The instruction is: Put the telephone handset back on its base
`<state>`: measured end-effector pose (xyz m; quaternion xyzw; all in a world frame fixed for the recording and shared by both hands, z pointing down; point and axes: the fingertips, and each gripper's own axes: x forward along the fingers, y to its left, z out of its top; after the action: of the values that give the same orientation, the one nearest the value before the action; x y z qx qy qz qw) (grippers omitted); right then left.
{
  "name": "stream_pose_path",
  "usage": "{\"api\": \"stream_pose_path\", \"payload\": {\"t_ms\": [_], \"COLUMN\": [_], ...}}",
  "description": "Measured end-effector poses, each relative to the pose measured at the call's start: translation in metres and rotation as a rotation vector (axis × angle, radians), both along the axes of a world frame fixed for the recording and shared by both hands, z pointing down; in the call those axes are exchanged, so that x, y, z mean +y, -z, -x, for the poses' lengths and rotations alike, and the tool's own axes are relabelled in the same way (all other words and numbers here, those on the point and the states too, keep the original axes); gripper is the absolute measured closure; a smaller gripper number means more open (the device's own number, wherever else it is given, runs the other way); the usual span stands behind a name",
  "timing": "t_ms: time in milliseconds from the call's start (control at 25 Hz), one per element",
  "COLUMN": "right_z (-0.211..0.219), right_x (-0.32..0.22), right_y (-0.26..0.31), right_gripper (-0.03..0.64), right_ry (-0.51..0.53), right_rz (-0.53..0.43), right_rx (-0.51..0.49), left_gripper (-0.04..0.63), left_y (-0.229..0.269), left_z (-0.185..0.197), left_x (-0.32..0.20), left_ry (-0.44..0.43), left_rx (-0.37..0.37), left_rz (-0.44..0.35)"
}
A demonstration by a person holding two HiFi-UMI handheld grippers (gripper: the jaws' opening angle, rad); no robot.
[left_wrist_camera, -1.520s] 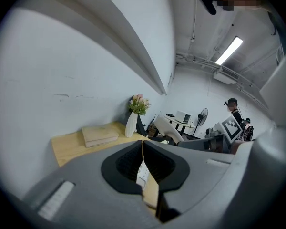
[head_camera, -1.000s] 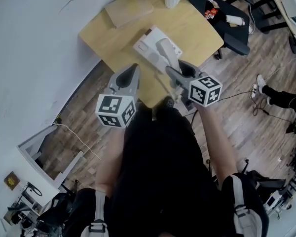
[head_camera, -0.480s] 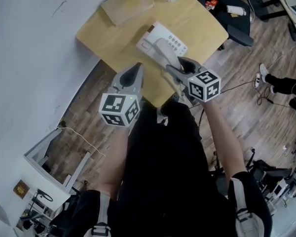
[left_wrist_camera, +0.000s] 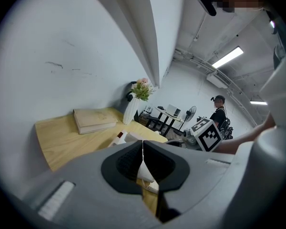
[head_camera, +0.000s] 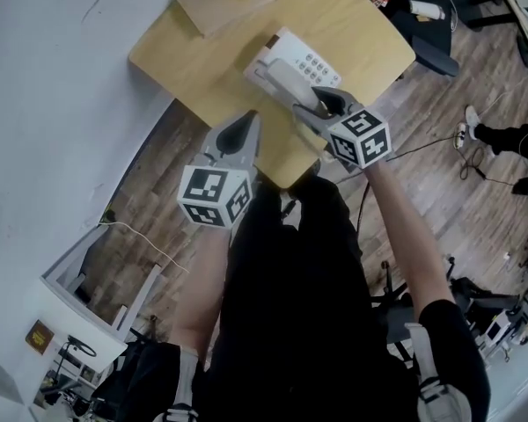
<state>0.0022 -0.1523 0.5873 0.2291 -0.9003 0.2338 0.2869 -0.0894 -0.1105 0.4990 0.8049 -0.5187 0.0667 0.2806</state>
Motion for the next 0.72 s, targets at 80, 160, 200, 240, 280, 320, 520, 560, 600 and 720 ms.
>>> {"api": "stream_pose_path", "payload": {"t_ms": [80,160,200,240,280,320,520,560,600,720], "right_z": [0.004,0.006,0.007,0.008,0.010,0.011,0.019,0.020,0.021,0.022], "right_x": [-0.002,-0.002,-0.003,-0.005,-0.007,-0.008,-0.012,-0.012,-0.012,-0.013], "right_y": [-0.007,-0.012,-0.014,-0.017,-0.019,-0.022,-0.036,-0.038,-0.040,-0.044], "right_gripper": [0.399,0.399,0.399,0.397,0.397,0.399,0.399,0.397,0.397,0.397], "right_ry": [0.017,0.029,0.034,0.038,0.042,0.045,0.067,0.072,0.077,0.092], "right_rz": [-0.006,-0.008,-0.010,-0.013,-0.017,-0.020,-0.044,-0.050,-0.057,-0.079], "right_rx": [0.016,0.025,0.028,0.032,0.037,0.043,0.080,0.087,0.096,0.127], "left_gripper": [0.583,0.583,0.583,0.583,0.583,0.583,0.583,0.583,0.583,0.583], "left_y": [-0.004,-0.006,-0.007,-0.008,-0.010,-0.011,-0.018,-0.018,-0.019,-0.021], "left_z": [-0.001,-0.003,-0.005,-0.006,-0.007,-0.008,-0.005,-0.005,-0.005,-0.004], "left_x": [-0.001,-0.002,-0.003,-0.005,-0.006,-0.007,-0.010,-0.011,-0.011,-0.012], "left_ry": [-0.006,-0.009,-0.011,-0.016,-0.022,-0.028,-0.039,-0.039,-0.038,-0.034], "left_rx": [0.003,0.005,0.005,0.003,0.001,-0.002,-0.007,-0.007,-0.007,-0.002], "left_rz": [0.002,0.006,0.006,0.006,0.006,0.008,0.018,0.019,0.020,0.024]}}
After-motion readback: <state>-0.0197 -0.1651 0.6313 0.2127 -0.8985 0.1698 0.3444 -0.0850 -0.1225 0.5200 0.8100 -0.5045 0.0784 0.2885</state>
